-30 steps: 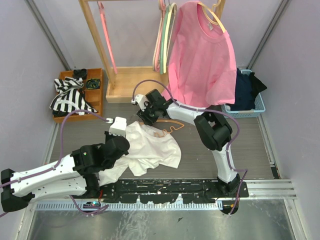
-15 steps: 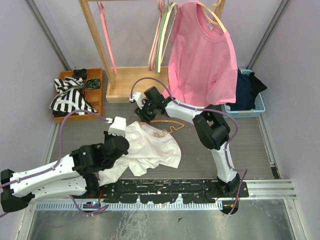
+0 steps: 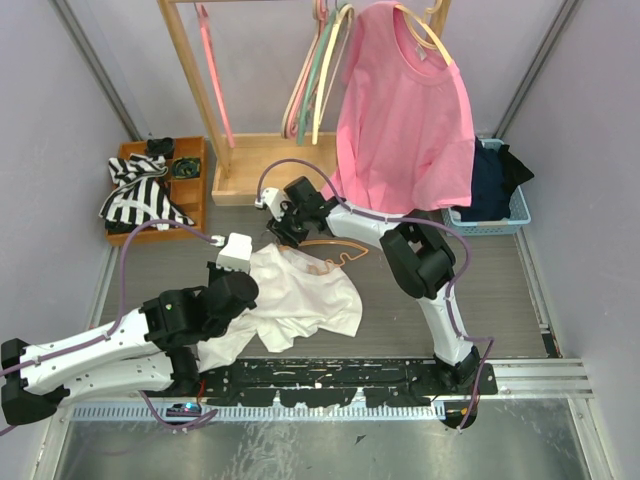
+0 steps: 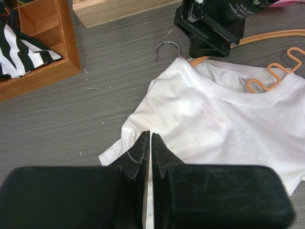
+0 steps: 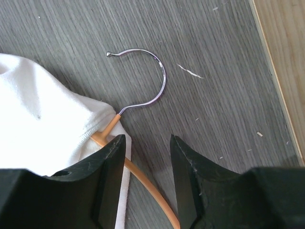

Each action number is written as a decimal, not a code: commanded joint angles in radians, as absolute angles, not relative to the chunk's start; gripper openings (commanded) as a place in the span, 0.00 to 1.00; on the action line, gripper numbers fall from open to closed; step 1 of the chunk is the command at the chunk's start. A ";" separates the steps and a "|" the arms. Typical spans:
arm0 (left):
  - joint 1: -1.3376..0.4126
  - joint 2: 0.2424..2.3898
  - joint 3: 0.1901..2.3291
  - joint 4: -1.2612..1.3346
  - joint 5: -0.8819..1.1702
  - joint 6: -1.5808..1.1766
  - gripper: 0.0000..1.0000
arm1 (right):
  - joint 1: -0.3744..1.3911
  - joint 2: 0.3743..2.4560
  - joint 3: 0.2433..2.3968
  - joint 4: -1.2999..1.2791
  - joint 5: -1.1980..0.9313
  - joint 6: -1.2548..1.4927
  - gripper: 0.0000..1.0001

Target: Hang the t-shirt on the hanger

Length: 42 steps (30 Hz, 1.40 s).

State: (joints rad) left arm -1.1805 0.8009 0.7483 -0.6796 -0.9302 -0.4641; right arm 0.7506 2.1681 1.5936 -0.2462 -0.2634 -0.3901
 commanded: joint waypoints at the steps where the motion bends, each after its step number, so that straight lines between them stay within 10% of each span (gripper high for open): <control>1: -1.174 0.796 0.769 -0.676 -0.951 -0.459 0.10 | 0.766 2.135 1.592 -0.221 -0.259 -0.377 0.50; 42: -1.170 0.806 0.762 -0.660 -0.948 -0.457 0.10 | 0.758 2.113 1.530 -0.180 -0.337 -0.387 0.49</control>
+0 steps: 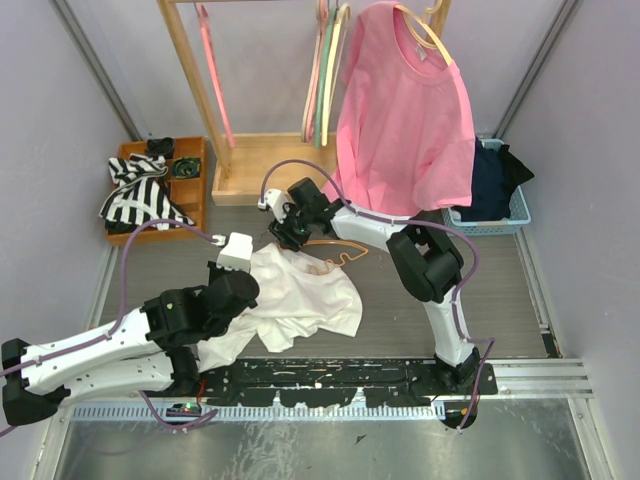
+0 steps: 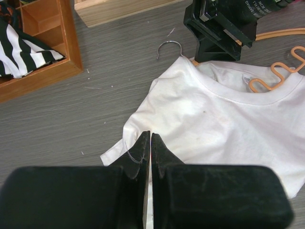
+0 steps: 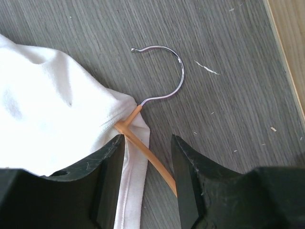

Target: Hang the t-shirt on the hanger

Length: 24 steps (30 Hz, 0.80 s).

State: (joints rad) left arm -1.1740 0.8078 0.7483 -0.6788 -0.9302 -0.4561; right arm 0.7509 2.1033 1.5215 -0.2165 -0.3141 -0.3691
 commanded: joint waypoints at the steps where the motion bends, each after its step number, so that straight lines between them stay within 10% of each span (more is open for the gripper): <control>1: -1.170 0.807 0.762 -0.661 -0.949 -0.457 0.09 | 0.759 2.114 1.529 -0.178 -0.338 -0.386 0.49; 10: -1.170 0.807 0.762 -0.661 -0.951 -0.457 0.09 | 0.779 2.162 1.548 -0.195 -0.307 -0.414 0.47; 24: -1.170 0.795 0.772 -0.669 -0.951 -0.457 0.09 | 0.794 1.989 1.311 0.074 -0.237 -0.398 0.01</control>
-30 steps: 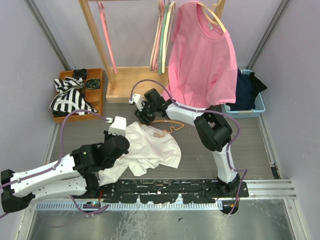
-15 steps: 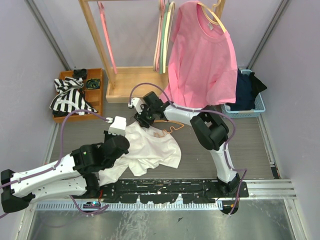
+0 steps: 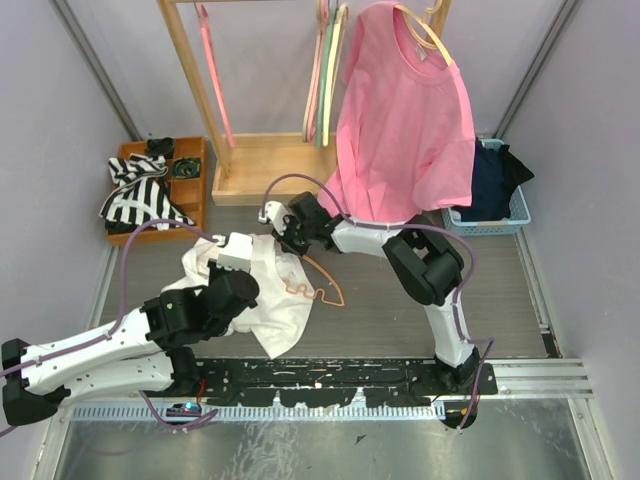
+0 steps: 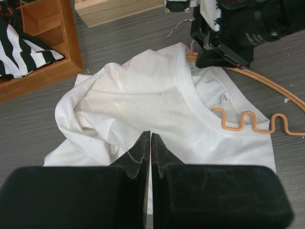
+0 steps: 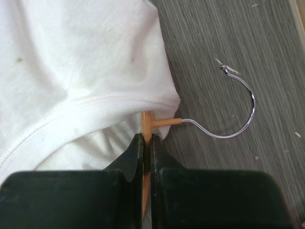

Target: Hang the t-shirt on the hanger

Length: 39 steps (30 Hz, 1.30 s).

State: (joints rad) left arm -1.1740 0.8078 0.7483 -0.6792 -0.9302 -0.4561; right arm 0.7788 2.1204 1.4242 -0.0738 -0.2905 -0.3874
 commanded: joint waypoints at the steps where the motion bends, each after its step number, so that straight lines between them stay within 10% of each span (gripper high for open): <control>1: -1.171 0.792 0.774 -0.671 -0.951 -0.457 0.09 | 0.802 1.966 1.280 0.100 -0.219 -0.404 0.01; 39: -1.170 0.714 0.867 -0.771 -1.032 -0.478 0.13 | 0.910 1.269 0.774 0.485 0.112 -0.253 0.01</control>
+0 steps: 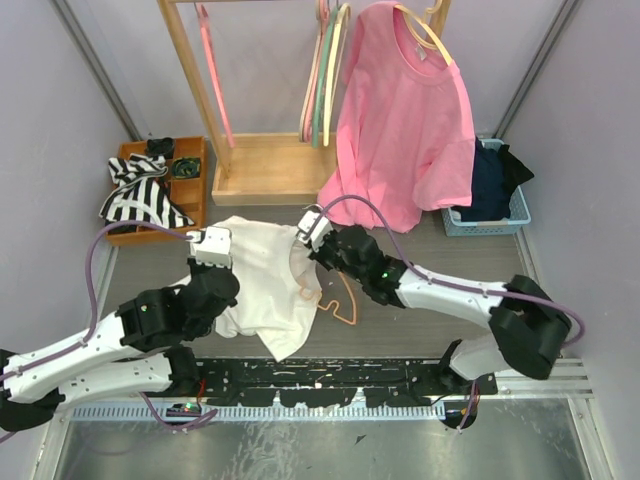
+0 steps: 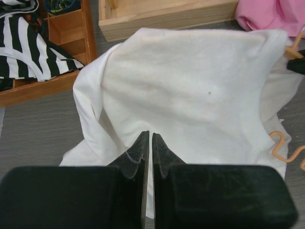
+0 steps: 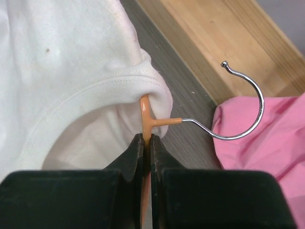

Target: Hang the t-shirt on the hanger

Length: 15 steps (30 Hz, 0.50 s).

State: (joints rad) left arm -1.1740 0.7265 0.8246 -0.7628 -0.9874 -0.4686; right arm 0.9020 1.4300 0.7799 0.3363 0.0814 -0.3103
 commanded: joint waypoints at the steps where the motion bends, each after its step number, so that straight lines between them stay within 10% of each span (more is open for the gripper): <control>1: -1.170 0.717 0.869 -0.776 -1.034 -0.481 0.14 | 0.911 1.240 0.768 0.476 0.112 -0.251 0.01; 15: -1.170 0.602 0.965 -0.903 -1.110 -0.502 0.39 | 0.966 0.885 0.715 0.215 0.179 -0.247 0.01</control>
